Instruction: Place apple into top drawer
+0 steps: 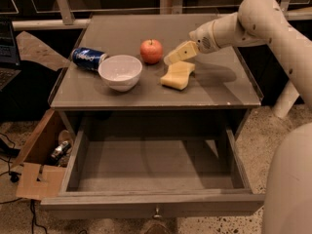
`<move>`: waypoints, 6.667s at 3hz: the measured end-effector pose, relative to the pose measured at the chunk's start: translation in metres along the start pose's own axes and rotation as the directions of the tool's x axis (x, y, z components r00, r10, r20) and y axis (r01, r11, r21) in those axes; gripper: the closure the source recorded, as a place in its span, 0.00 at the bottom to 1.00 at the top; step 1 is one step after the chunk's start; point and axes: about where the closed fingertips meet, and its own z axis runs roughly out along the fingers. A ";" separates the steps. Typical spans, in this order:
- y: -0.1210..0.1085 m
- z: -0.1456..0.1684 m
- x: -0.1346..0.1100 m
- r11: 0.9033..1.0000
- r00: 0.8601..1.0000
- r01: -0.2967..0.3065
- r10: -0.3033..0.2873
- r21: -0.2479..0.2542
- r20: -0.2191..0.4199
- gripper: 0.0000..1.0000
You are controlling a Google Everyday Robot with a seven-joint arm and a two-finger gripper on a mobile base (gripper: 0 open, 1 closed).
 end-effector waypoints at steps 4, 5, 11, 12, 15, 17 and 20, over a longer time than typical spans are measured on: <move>0.009 0.061 -0.018 0.997 0.999 0.024 -0.026 -0.075 -0.024 0.00; 0.016 0.072 -0.016 0.995 0.999 0.028 -0.032 -0.095 -0.039 0.00; 0.028 0.088 -0.013 0.992 0.996 0.038 -0.047 -0.123 -0.073 0.98; 0.033 0.085 -0.019 0.989 0.996 0.051 -0.060 -0.139 -0.061 1.00; 0.062 -0.036 -0.045 0.970 0.983 0.175 -0.182 -0.170 -0.031 1.00; 0.141 -0.137 -0.031 0.947 0.971 0.235 -0.240 -0.220 0.004 1.00; 0.227 -0.193 -0.030 0.955 0.961 0.273 -0.277 0.118 0.023 1.00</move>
Offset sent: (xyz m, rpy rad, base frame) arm 0.0299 0.0406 -0.0093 -0.0241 0.0122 0.0556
